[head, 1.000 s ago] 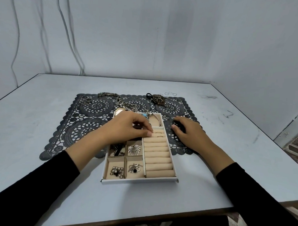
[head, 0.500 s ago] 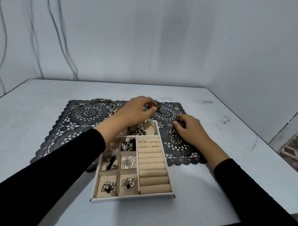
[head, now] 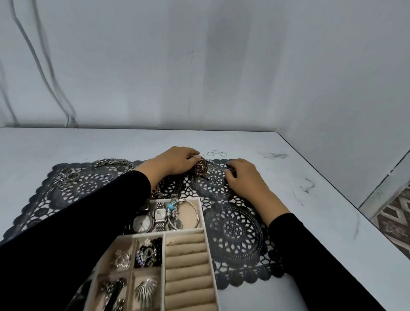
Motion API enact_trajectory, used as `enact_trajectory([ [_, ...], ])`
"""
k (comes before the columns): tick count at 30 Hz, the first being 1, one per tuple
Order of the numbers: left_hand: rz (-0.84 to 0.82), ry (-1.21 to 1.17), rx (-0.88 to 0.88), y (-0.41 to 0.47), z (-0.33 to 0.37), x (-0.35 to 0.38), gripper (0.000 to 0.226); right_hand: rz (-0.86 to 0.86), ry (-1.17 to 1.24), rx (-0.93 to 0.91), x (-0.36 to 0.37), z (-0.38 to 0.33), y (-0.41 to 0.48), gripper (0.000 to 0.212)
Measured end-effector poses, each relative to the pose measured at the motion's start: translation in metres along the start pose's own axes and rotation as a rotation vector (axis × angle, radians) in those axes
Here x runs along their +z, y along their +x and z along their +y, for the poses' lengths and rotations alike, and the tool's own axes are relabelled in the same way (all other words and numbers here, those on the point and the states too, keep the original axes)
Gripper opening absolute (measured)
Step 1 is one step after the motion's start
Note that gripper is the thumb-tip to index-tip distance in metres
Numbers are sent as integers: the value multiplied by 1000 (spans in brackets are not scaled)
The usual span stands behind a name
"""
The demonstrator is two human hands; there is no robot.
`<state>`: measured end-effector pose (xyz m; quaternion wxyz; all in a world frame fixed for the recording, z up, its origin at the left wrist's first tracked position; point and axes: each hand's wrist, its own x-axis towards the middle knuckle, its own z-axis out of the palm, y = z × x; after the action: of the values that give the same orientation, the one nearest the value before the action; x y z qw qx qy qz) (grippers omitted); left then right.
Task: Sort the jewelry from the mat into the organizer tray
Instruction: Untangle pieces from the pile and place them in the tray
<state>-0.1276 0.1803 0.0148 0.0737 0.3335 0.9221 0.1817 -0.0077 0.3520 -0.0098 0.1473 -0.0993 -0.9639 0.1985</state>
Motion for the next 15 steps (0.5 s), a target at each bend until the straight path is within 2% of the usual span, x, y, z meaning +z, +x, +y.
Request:
enact_trajectory([
  [15,-51,-105,100,65,-8,2,48,96,77,66,14,16,66,27],
])
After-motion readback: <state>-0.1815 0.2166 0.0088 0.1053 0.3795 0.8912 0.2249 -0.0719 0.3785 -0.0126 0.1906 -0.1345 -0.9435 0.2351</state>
